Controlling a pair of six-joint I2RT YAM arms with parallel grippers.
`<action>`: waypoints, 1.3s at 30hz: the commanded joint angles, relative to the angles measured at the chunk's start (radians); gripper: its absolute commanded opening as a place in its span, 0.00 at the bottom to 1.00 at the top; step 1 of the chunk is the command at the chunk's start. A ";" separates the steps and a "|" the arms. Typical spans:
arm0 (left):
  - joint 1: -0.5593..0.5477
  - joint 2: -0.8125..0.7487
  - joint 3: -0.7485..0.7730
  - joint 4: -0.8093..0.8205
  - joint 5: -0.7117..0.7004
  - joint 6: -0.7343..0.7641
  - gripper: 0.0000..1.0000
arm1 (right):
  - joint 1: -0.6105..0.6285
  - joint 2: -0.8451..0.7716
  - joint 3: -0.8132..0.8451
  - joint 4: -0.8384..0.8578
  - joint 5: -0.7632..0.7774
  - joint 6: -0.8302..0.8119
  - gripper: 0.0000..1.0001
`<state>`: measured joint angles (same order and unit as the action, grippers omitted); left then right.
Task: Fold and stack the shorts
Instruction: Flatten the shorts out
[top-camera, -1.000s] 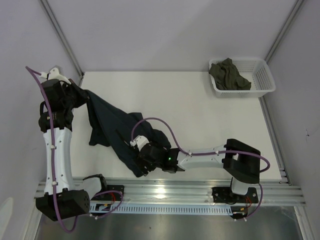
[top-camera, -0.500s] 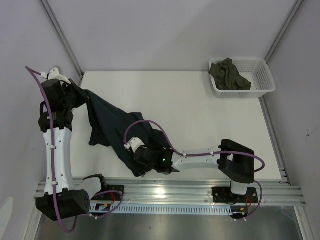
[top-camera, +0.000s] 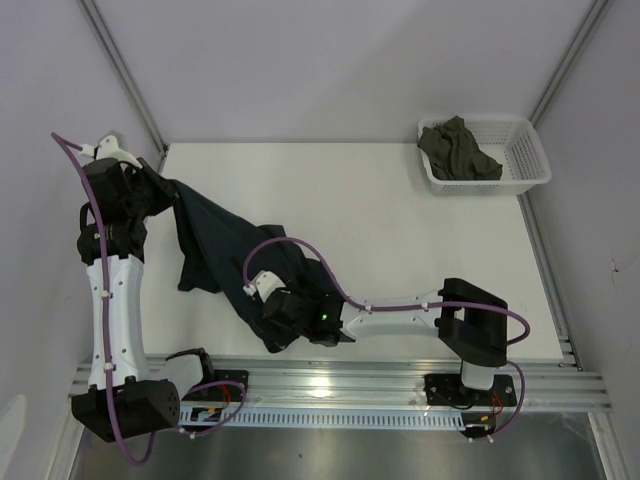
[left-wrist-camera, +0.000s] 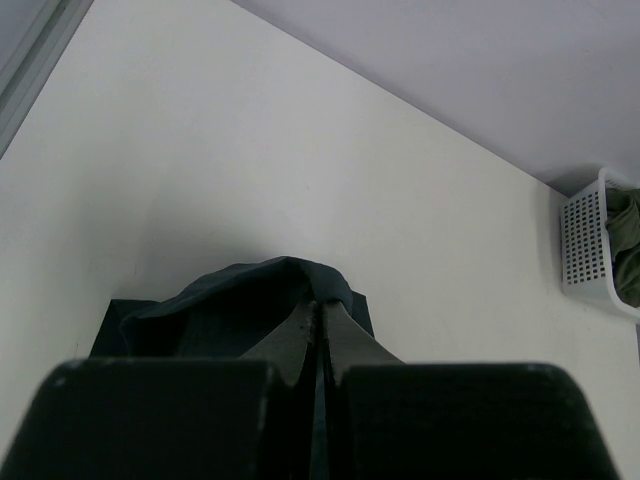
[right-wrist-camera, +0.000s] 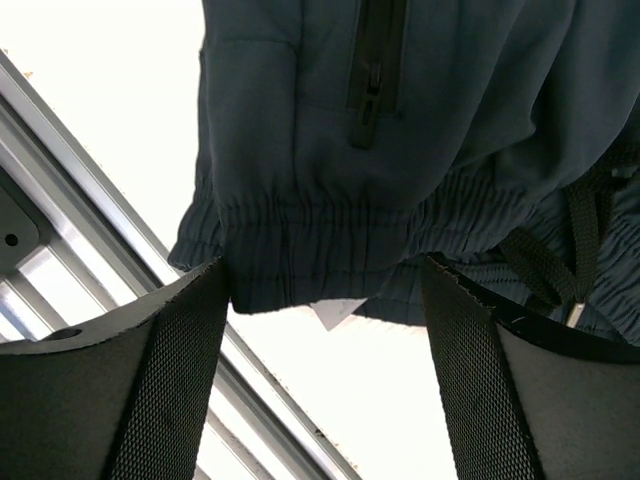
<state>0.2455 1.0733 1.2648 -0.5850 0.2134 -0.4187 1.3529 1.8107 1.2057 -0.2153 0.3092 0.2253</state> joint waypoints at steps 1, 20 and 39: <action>0.012 -0.021 0.011 0.047 0.012 -0.002 0.00 | 0.002 0.024 0.051 0.005 -0.005 -0.026 0.76; 0.012 -0.013 0.011 0.051 0.018 -0.003 0.00 | -0.035 0.049 0.052 0.031 -0.081 -0.018 0.22; 0.012 0.051 0.133 0.008 0.033 -0.025 0.00 | -0.032 -0.241 -0.052 -0.044 -0.005 -0.027 0.00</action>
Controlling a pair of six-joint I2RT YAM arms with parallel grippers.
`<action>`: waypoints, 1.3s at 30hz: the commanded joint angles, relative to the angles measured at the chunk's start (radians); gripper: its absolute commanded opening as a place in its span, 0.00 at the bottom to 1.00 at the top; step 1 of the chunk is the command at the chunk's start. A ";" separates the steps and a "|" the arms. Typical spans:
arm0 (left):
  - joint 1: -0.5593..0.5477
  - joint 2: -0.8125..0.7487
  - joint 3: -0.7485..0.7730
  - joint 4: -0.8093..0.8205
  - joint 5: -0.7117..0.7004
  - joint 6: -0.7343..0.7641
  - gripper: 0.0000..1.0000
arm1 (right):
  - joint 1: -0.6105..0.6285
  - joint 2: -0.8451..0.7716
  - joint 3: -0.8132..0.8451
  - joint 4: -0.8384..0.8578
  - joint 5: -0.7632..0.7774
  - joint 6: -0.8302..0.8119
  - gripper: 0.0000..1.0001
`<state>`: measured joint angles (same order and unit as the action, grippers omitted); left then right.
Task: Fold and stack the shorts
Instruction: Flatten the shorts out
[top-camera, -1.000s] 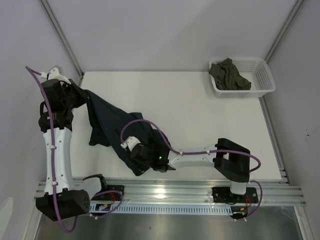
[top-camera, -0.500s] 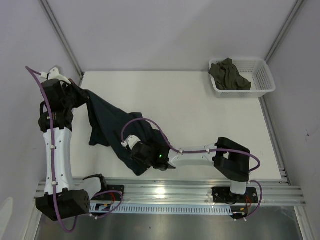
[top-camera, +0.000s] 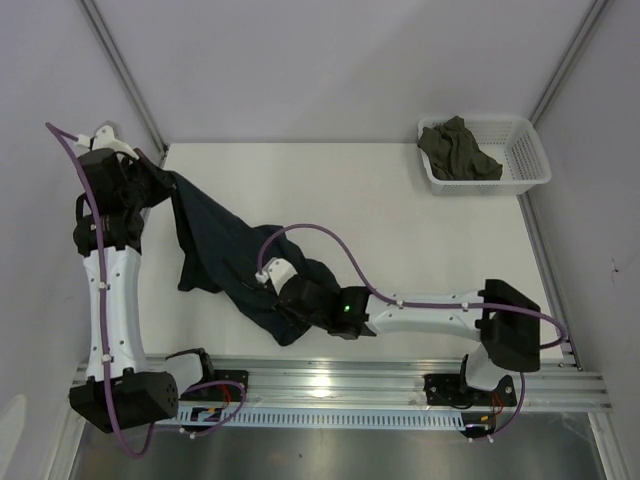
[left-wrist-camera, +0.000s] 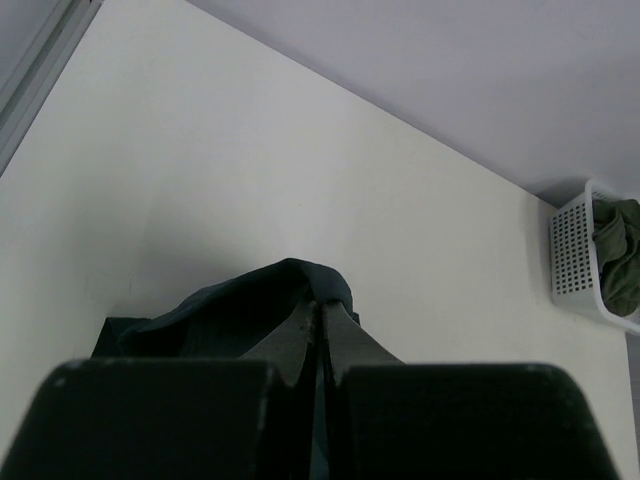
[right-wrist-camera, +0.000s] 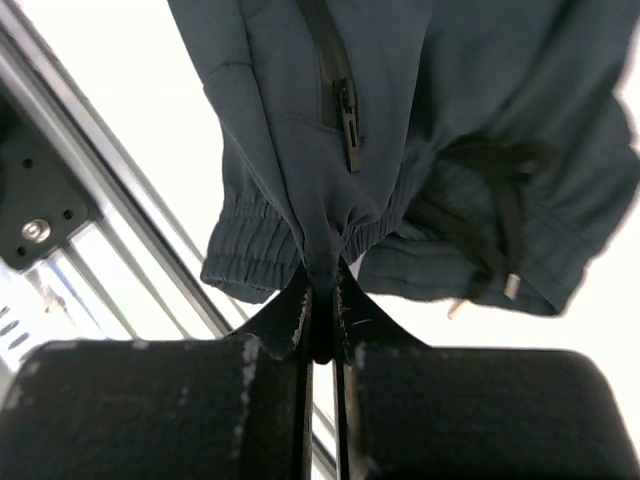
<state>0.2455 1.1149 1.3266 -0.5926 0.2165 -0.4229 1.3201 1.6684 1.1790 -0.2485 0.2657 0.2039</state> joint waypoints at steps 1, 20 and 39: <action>0.012 0.014 0.080 0.011 0.032 -0.030 0.00 | -0.004 -0.154 -0.041 -0.020 0.041 -0.009 0.00; 0.024 -0.019 0.336 -0.061 0.250 -0.090 0.00 | -0.491 -0.595 0.310 -0.351 -0.186 -0.245 0.00; 0.060 -0.282 0.440 -0.068 0.242 -0.140 0.00 | -0.647 -0.662 0.584 -0.437 -0.640 -0.098 0.00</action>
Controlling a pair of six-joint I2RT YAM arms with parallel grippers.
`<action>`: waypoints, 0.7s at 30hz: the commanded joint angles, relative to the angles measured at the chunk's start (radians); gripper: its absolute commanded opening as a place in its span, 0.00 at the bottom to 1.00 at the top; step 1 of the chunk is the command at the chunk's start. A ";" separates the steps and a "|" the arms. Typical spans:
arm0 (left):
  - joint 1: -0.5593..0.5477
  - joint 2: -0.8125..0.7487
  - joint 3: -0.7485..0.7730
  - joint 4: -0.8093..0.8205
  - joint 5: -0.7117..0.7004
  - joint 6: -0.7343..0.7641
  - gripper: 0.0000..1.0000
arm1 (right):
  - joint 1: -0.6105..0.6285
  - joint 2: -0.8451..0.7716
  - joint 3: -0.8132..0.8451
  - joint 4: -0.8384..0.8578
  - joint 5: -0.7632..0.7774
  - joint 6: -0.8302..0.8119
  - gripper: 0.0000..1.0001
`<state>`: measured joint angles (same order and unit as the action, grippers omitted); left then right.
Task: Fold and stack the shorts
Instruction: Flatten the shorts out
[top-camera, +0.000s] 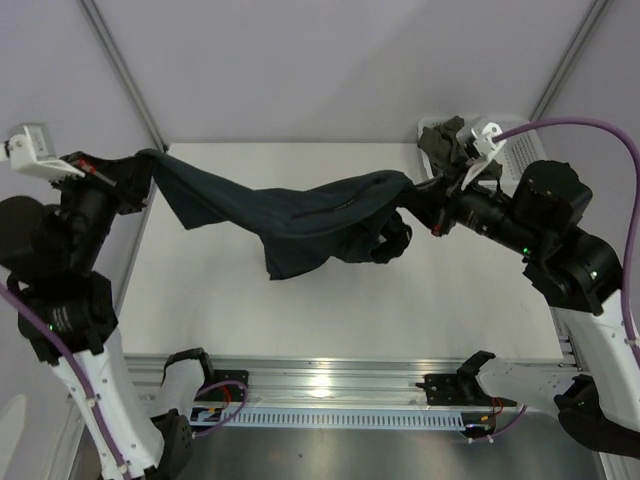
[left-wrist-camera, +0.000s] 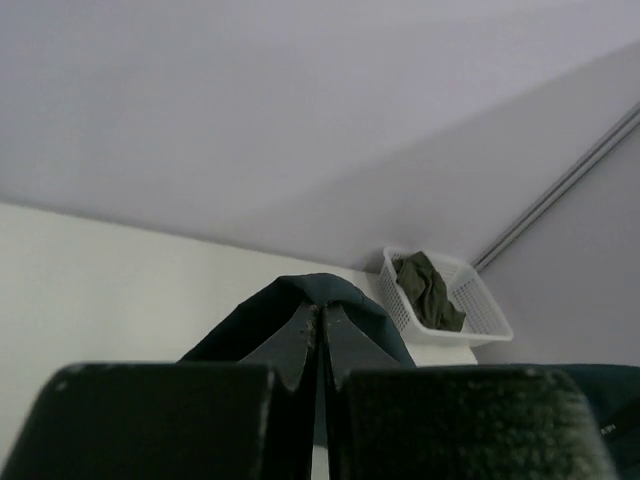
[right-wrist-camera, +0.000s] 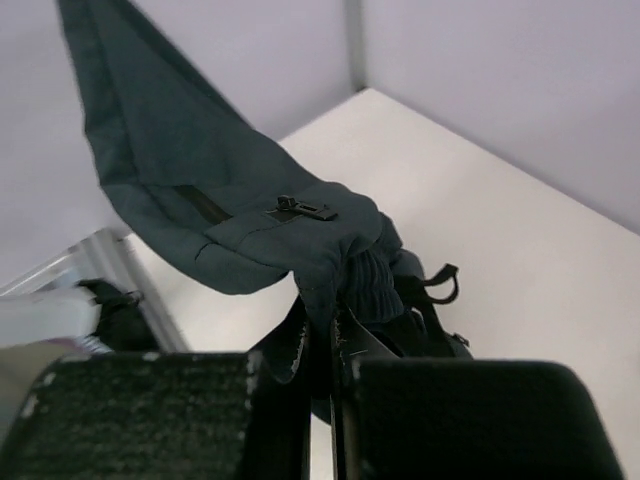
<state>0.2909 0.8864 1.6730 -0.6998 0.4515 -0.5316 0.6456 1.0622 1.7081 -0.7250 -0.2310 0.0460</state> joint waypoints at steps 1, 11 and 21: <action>0.014 -0.064 0.106 0.039 -0.008 -0.028 0.00 | 0.044 -0.057 0.064 0.039 -0.166 0.077 0.00; 0.014 -0.213 0.199 0.080 -0.108 0.021 0.00 | 0.066 -0.079 0.180 0.094 -0.361 0.160 0.00; 0.014 -0.093 -0.203 0.347 -0.037 -0.128 0.00 | -0.165 0.077 0.009 0.180 -0.399 0.208 0.00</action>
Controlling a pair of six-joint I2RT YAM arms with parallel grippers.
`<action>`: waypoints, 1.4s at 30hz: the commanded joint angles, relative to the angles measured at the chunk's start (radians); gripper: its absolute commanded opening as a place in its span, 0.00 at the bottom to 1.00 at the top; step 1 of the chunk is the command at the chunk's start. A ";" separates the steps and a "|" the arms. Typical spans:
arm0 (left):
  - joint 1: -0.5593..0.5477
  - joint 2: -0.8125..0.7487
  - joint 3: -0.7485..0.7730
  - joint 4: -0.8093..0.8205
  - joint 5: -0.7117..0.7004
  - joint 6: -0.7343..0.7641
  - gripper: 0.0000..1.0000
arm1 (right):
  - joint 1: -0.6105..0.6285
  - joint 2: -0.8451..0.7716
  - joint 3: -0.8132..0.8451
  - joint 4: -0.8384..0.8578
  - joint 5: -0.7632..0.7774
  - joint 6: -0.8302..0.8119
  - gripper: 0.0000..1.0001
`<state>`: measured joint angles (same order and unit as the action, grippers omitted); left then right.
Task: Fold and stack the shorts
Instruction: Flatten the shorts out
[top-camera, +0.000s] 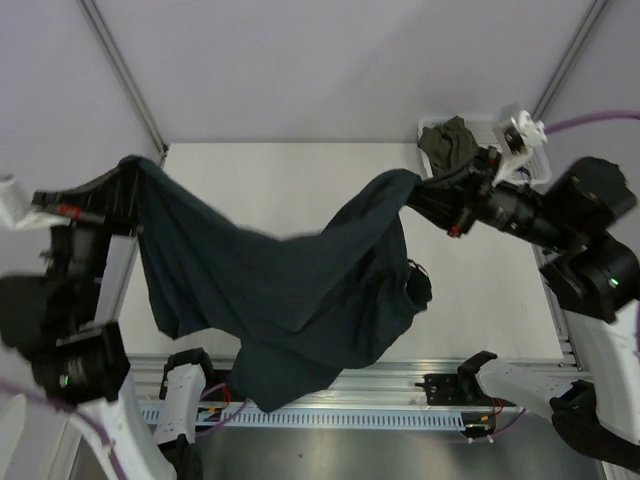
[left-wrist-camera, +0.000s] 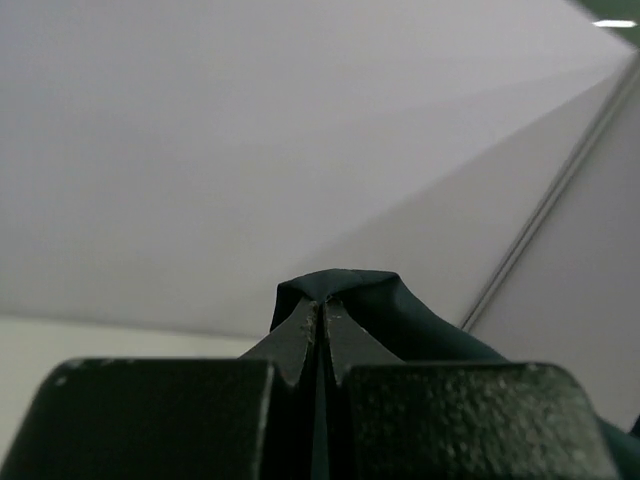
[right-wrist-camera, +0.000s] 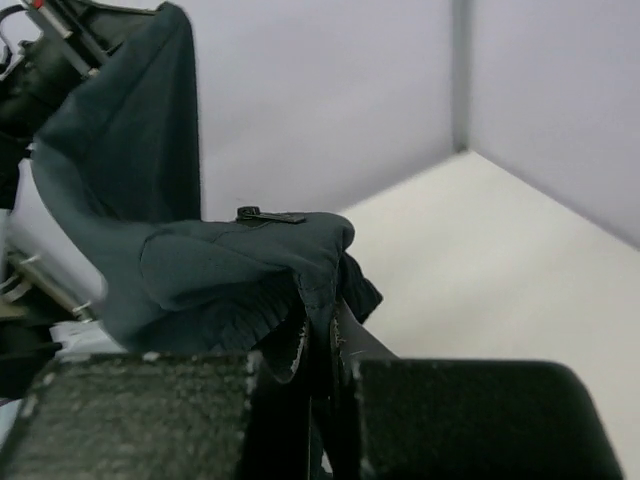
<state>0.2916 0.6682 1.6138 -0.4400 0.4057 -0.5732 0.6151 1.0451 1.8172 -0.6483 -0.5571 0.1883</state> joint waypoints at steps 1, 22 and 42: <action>0.012 0.139 -0.211 0.102 -0.004 -0.115 0.00 | -0.200 0.107 -0.145 0.155 -0.145 0.110 0.00; -0.114 0.766 -0.779 0.632 -0.372 -0.343 0.00 | -0.370 1.169 0.314 0.383 -0.279 0.145 0.00; -0.161 0.319 -0.629 0.492 -0.258 -0.218 0.00 | -0.261 0.669 0.084 0.415 -0.365 0.001 0.00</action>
<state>0.1452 1.2049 0.9066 0.0898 0.1211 -0.8471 0.2852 1.9995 1.9266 -0.2344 -0.8551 0.3073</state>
